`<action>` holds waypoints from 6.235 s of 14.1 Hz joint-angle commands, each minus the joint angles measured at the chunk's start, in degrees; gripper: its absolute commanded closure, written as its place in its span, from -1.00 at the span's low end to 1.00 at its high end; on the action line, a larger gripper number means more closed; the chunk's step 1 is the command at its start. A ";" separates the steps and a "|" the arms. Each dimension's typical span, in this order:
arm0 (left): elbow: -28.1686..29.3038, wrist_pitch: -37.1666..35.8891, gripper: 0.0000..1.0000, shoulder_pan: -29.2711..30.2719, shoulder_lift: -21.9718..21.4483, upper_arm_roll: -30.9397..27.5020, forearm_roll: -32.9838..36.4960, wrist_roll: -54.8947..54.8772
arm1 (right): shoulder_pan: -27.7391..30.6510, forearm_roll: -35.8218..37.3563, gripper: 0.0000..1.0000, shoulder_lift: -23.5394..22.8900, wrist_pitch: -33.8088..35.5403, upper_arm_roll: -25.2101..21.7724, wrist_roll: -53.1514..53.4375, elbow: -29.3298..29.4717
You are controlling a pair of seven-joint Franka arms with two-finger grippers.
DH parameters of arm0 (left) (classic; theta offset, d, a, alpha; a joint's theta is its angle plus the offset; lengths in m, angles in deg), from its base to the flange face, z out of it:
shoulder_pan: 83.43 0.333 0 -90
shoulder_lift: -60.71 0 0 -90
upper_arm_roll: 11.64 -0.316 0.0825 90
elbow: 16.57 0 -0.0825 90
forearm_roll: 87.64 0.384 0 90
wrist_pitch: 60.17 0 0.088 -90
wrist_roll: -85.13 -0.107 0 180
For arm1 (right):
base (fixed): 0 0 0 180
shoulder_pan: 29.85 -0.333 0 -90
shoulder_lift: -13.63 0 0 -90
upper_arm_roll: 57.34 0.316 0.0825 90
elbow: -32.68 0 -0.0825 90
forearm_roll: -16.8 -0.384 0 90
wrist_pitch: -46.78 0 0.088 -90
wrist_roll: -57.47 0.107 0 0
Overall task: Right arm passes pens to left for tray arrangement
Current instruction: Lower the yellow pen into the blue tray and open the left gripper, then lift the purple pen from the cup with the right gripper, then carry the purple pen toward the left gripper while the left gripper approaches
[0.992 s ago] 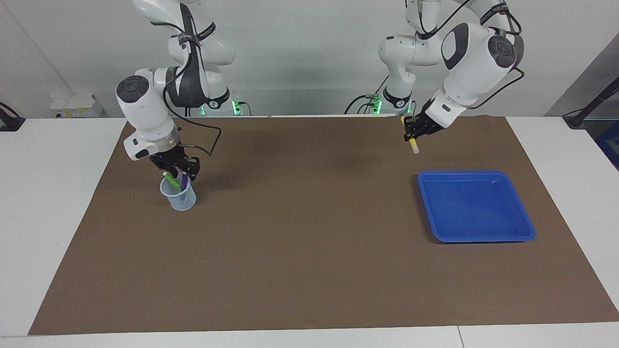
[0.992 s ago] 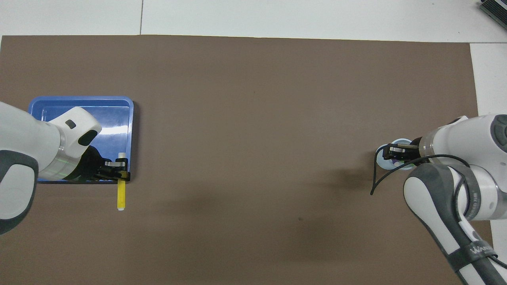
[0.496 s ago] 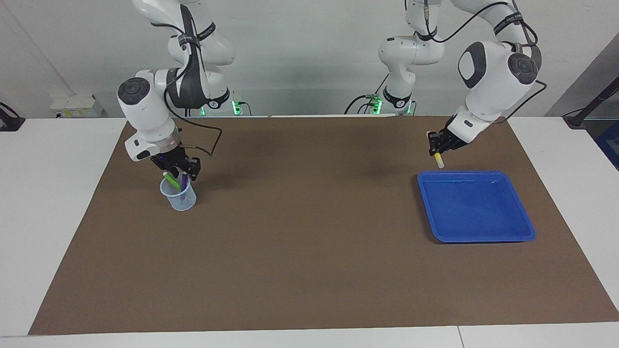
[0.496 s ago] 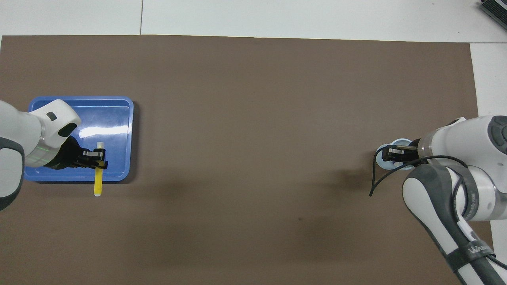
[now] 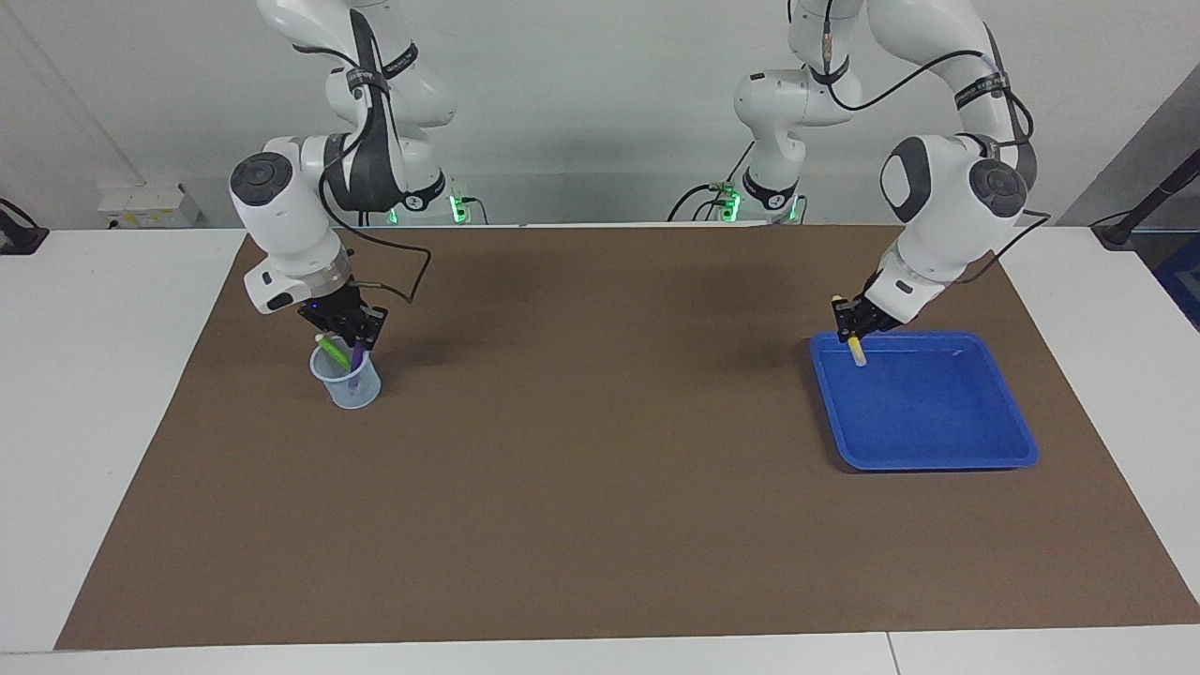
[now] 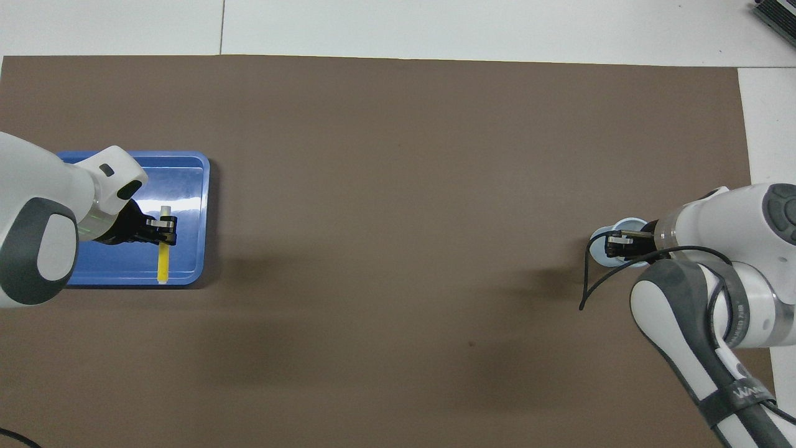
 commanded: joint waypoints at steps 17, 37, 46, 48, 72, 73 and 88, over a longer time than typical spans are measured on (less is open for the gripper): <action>-0.86 18.42 1.00 4.66 14.25 0.41 5.86 -4.87 | 3.13 1.92 1.00 0.27 9.00 0.60 -5.87 10.76; -13.50 6.83 -0.65 8.17 15.05 0.41 -12.11 1.26 | -13.64 -21.01 1.00 1.07 1.55 1.30 18.46 24.84; -17.29 4.45 -1.00 6.95 13.03 1.21 -31.22 34.57 | -23.84 -23.57 1.00 1.68 -13.12 1.30 32.61 19.31; -17.73 3.22 -1.00 7.04 12.50 1.38 -34.29 39.66 | -26.48 -23.57 1.00 1.68 -15.41 1.30 34.90 18.07; -9.12 -5.77 -0.94 -1.82 4.50 2.44 -56.54 66.65 | -34.76 -23.48 1.00 0.45 -20.61 1.22 36.32 13.06; -8.59 -2.88 -0.93 -3.93 4.50 2.35 -57.76 67.88 | -34.58 -23.48 1.00 0.45 -20.61 1.22 36.14 13.06; -6.48 3.23 -0.90 -12.39 1.87 1.82 -59.62 74.84 | -34.23 -23.48 1.00 0.45 -20.61 1.22 35.96 13.06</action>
